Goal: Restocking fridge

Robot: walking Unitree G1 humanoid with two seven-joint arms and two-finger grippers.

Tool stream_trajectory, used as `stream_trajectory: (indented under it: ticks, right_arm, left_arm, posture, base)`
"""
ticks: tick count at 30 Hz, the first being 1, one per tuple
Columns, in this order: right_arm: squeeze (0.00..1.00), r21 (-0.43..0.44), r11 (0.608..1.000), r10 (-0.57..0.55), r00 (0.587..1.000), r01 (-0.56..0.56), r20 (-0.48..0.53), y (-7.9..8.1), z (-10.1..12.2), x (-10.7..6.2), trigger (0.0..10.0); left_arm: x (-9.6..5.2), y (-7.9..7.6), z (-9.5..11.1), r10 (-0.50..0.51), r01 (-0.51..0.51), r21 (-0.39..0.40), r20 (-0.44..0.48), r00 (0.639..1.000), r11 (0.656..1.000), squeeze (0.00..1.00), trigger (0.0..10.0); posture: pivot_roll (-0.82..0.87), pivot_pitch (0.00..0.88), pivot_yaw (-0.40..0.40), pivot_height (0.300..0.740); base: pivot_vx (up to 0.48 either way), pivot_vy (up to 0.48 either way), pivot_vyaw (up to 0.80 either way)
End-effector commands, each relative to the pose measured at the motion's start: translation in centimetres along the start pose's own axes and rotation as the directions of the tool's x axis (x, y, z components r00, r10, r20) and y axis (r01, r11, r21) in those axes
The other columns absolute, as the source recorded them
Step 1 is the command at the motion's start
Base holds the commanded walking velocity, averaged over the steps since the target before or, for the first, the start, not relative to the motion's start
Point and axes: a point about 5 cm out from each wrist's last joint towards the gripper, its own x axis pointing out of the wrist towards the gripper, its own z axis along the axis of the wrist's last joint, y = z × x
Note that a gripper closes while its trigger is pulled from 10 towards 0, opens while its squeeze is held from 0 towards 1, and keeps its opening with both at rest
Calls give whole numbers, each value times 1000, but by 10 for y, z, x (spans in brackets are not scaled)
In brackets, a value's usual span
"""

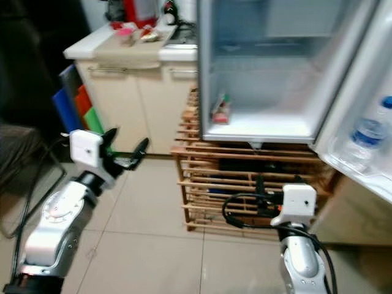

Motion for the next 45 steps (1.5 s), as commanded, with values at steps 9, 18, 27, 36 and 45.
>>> stream_trajectory:
  ticks: [9,18,27,36,45]
  right_arm:
    - [0,-28,997,69,998,-69,-4,6,-1,-6,10000]
    - [0,-63,995,70,985,-80,-157,-10,-36,-25,10000]
    - [0,-51,996,56,975,-68,-214,-21,-64,-30,10000]
    - [0,-27,999,38,984,-44,-172,-28,-68,-20,10000]
    - [0,-24,998,54,987,-58,-150,-21,-67,-10,10000]
  left_arm:
    - [-3,8,0,26,-26,3,1,1000,1000,0,10000]
    - [-3,9,-1,32,-32,9,0,999,999,0,10000]
    - [-1,9,0,29,-29,-17,9,1000,999,0,10000]
    - [1,8,-1,31,-31,-8,-4,1000,999,0,10000]
    - [2,8,-2,32,-32,-6,-11,999,999,0,10000]
  posture:
    - [-130,0,85,740]
    - [-136,0,95,740]
    - [-144,0,101,740]
    - [-144,0,97,740]
    - [-144,0,96,740]
  base:
    - [281,-268,0]
    - [0,0,0]
    - [0,0,0]
    - [0,0,0]
    - [-193,-162,0]
